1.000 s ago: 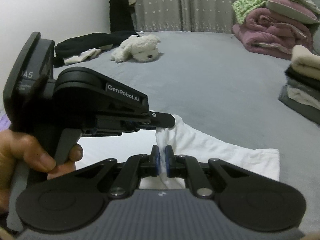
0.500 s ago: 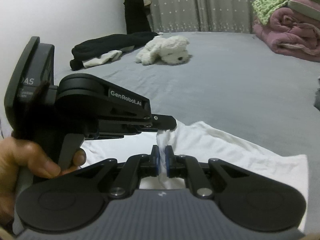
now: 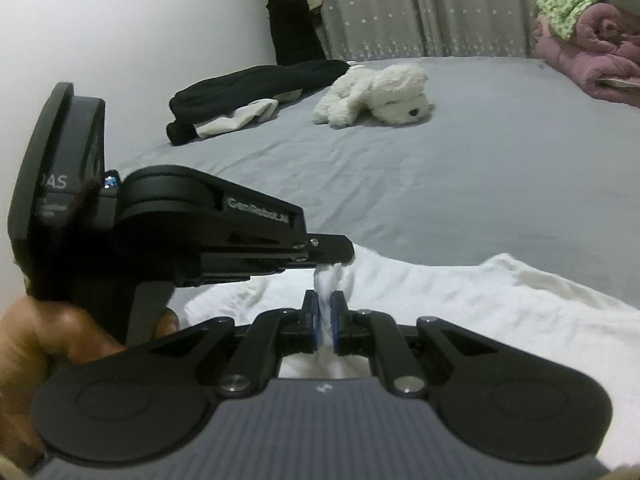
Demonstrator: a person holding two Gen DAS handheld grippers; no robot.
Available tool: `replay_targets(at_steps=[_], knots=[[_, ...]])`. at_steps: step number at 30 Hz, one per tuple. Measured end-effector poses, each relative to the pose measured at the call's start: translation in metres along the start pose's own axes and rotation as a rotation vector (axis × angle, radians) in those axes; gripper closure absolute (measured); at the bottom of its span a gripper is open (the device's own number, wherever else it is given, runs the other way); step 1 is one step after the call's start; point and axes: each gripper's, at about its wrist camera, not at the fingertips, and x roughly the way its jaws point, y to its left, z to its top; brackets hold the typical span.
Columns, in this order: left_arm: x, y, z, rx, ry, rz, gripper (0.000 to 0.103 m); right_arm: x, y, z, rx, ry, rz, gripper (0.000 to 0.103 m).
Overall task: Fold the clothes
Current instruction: 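Lift and carry the held garment edge over with both grippers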
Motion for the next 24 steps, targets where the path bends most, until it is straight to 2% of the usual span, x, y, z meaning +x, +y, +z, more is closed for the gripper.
replay_targets(at_steps=[11, 24], knots=[[-0.012, 0.033, 0.016, 0.081, -0.022, 0.096, 0.101, 0.041, 0.029, 0.004, 0.049, 0.02, 0.075, 0.093], [0.001, 0.052, 0.009, 0.136, 0.023, 0.166, 0.101, 0.072, 0.032, -0.007, 0.066, 0.082, 0.1, 0.091]])
